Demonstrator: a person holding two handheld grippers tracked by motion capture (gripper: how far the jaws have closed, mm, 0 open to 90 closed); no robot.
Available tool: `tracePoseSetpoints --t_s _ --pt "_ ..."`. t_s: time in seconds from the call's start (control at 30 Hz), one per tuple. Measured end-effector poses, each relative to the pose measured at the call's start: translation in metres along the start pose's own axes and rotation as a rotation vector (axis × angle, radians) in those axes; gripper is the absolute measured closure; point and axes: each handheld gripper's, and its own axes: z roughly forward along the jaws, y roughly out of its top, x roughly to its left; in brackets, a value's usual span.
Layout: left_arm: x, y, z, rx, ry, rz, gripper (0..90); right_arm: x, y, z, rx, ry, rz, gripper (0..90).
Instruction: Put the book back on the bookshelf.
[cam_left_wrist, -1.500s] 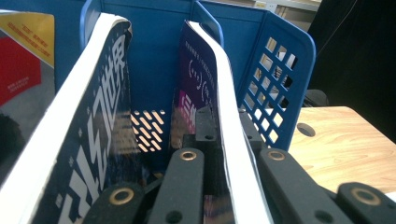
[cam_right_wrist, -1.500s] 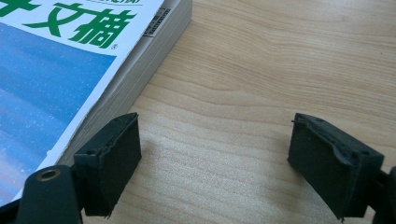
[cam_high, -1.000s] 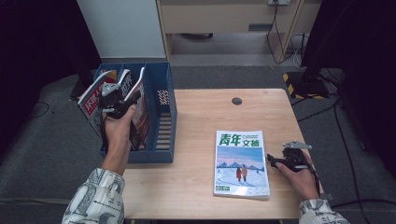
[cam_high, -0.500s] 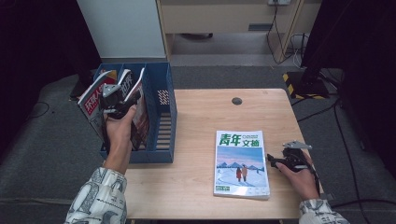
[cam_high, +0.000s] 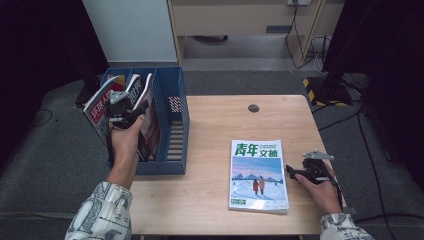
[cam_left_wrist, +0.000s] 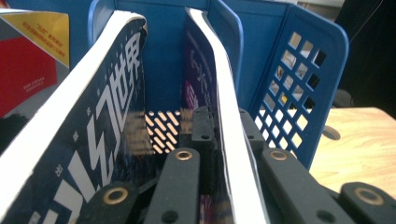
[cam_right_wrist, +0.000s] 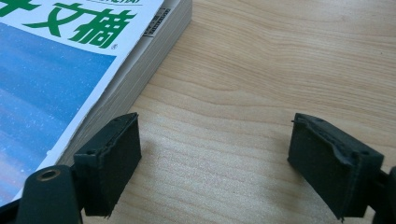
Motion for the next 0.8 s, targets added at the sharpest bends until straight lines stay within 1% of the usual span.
tracePoseSetpoints --t_s 0.03,0.17,0.27,0.5,0.8 --pt "0.000 0.000 -0.001 0.004 0.002 -0.004 79.5 0.000 0.000 0.000 -0.001 -0.001 0.000 17.0" --pt "0.001 -0.001 -0.003 0.017 0.023 0.002 76.0 0.000 0.000 0.000 0.000 -0.001 -0.001 17.0" --pt "0.003 -0.003 -0.006 0.020 0.026 -0.005 74.7 0.000 0.000 0.000 0.000 0.000 0.000 17.0" --pt "0.006 -0.006 -0.013 0.032 0.020 -0.012 72.6 0.000 0.000 0.000 0.002 0.000 -0.003 16.9" --pt "0.006 -0.008 -0.019 0.041 0.011 -0.017 69.8 0.000 0.000 0.000 0.000 0.001 -0.002 16.6"
